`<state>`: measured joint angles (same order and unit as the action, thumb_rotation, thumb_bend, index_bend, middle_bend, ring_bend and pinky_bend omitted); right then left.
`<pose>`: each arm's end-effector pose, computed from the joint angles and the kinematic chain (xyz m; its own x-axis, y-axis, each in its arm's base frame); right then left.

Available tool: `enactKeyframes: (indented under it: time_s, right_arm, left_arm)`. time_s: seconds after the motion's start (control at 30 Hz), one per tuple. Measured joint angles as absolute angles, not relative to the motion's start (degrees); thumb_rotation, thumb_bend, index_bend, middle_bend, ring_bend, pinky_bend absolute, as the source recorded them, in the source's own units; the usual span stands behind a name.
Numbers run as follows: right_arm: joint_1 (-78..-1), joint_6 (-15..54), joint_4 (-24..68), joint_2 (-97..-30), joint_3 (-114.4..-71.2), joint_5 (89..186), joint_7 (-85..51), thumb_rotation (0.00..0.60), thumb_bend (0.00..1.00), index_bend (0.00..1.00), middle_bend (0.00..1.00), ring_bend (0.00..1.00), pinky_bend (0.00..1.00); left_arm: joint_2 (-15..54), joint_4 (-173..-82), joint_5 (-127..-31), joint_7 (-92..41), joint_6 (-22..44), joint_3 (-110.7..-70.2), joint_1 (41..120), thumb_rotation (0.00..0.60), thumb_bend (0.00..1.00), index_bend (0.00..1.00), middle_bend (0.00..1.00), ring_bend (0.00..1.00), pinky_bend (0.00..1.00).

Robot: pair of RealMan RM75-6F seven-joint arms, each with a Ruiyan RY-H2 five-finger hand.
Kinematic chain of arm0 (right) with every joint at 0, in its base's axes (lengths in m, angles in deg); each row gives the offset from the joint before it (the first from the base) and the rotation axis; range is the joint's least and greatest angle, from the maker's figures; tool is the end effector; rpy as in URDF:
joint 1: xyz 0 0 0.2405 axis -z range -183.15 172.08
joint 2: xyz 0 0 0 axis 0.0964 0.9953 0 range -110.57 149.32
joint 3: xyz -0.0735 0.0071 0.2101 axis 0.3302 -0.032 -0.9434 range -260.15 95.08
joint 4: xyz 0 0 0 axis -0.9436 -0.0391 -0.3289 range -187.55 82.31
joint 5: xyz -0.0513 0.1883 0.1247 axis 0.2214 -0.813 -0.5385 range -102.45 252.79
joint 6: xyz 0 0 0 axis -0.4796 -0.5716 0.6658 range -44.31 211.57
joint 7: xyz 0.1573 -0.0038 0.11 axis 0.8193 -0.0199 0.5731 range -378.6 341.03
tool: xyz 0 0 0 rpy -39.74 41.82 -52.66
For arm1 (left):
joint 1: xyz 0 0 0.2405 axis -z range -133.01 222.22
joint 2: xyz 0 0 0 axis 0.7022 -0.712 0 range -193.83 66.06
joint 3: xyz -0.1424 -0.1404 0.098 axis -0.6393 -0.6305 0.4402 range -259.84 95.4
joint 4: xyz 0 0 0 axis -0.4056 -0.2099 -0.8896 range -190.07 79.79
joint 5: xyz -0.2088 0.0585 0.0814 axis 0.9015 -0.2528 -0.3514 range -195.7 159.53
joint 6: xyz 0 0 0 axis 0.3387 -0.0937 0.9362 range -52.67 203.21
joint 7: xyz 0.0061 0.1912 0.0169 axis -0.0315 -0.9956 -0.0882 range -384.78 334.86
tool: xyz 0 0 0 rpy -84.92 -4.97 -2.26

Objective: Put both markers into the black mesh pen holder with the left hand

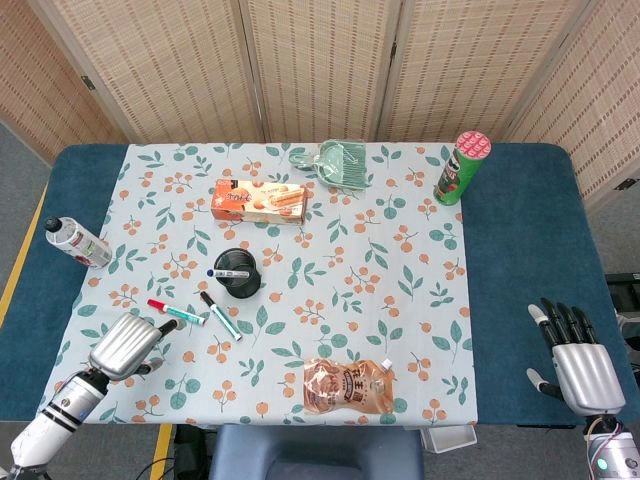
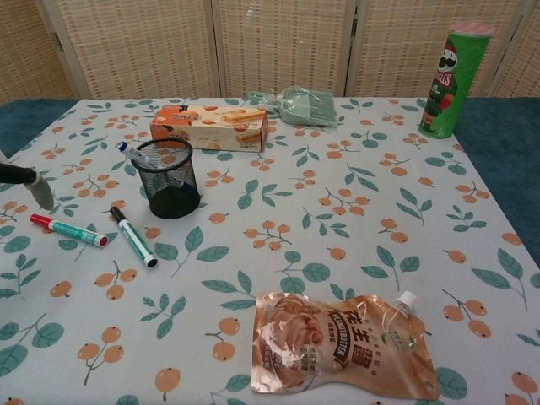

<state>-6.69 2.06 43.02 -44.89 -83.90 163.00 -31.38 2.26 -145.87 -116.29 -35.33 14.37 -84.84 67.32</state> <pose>-0.2906 -0.2018 0.0999 0.5352 -0.1171 0.8366 -0.8429 -0.0091 0.5379 -0.2125 0.2849 0.0295 0.6852 0.1552 0.7116 0.6695 -0.5189 -0.5315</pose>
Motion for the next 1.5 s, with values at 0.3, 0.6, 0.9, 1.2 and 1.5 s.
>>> enactKeyframes:
  time_s: [0.3,0.6,0.9,1.2,1.5]
  right_arm:
    - [-7.81,3.62,42.30,-45.60,-84.80,159.82,-32.67,0.600,0.20,0.06,0.00,0.00,0.02]
    - [-8.71,4.60,42.01,-46.23,-85.26,157.78,-33.98,0.600,0.21,0.06,0.00,0.00,0.02]
    - [-9.75,6.07,41.46,-46.23,-85.05,157.18,-33.80,0.600,0.21,0.06,0.00,0.00,0.02]
    - [-10.19,6.54,41.46,-45.76,-84.34,157.60,-32.75,0.600,0.21,0.06,0.00,0.00,0.02]
    - [-10.55,6.81,41.40,-45.69,-84.28,157.09,-32.69,0.600,0.21,0.06,0.00,0.00,0.02]
  left_arm:
    - [4.94,-139.42,-115.68,-29.50,20.66,-85.54,75.02,0.600,0.28,0.41,1.00,0.93,0.96]
    - [9.55,-127.82,-116.98,-19.40,23.21,-83.71,80.14,0.600,0.28,0.44,1.00,0.93,0.96]
    - [15.31,-115.39,-118.73,-9.20,22.49,-80.25,83.10,0.600,0.28,0.51,1.00,0.93,0.96]
    - [19.35,-107.45,-119.76,-3.34,21.29,-76.80,85.01,0.600,0.29,0.51,1.00,0.93,0.96]
    - [20.68,-105.73,-119.25,-2.41,21.56,-75.49,86.66,0.600,0.29,0.51,1.00,0.93,0.96]
